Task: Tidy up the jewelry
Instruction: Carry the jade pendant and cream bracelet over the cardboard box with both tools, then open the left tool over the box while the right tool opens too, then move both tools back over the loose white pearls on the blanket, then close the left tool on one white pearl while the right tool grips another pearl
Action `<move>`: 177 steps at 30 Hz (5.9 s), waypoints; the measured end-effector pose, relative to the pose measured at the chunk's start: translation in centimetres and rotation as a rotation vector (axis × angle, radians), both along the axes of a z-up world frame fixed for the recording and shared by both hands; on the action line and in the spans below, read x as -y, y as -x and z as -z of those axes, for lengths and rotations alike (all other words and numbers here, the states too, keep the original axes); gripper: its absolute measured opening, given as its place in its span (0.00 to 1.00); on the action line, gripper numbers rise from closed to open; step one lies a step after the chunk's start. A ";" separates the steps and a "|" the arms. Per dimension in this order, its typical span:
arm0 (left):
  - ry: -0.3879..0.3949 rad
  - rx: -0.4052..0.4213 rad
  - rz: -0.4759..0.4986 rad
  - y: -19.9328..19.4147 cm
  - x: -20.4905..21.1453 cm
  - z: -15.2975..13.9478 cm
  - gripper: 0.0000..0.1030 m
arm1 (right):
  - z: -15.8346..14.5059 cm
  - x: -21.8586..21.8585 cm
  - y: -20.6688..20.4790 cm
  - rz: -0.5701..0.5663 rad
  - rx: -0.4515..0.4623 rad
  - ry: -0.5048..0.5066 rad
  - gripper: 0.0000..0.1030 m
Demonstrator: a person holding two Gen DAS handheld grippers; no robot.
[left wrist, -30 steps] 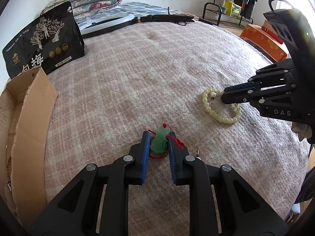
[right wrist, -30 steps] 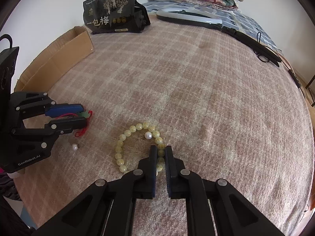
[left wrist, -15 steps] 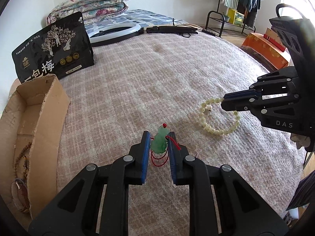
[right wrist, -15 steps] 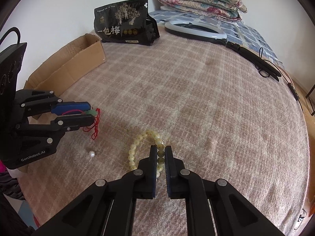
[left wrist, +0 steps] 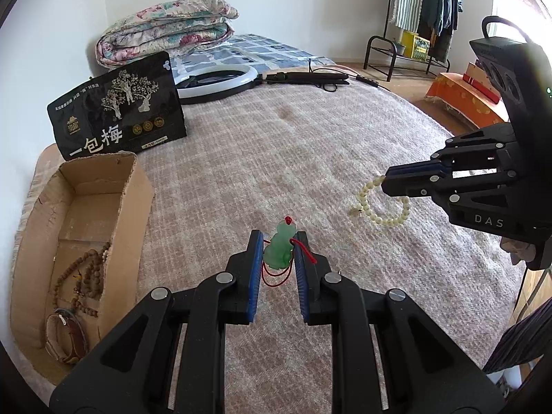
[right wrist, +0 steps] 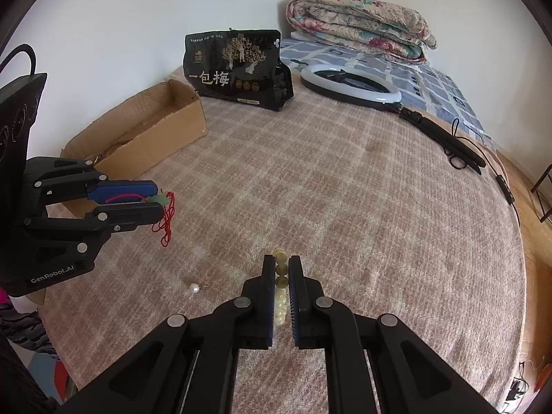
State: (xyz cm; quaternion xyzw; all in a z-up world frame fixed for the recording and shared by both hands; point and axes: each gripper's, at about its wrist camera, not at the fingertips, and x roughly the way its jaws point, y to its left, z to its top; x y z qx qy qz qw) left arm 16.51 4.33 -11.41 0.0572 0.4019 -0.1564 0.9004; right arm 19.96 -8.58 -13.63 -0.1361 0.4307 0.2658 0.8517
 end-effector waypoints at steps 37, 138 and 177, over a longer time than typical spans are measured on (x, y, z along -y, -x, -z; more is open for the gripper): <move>0.062 0.099 -0.301 3.9 -16.1 -5.3 0.16 | -8.4 -15.2 -1.3 -0.123 0.098 -0.098 0.05; 0.032 0.118 -0.174 2.0 -6.5 -6.8 0.75 | -8.7 -0.1 -1.3 0.199 0.218 -0.058 1.00; 0.101 -0.091 0.016 1.1 3.8 5.5 0.31 | 5.9 2.7 -1.8 -0.072 -0.001 -0.045 0.37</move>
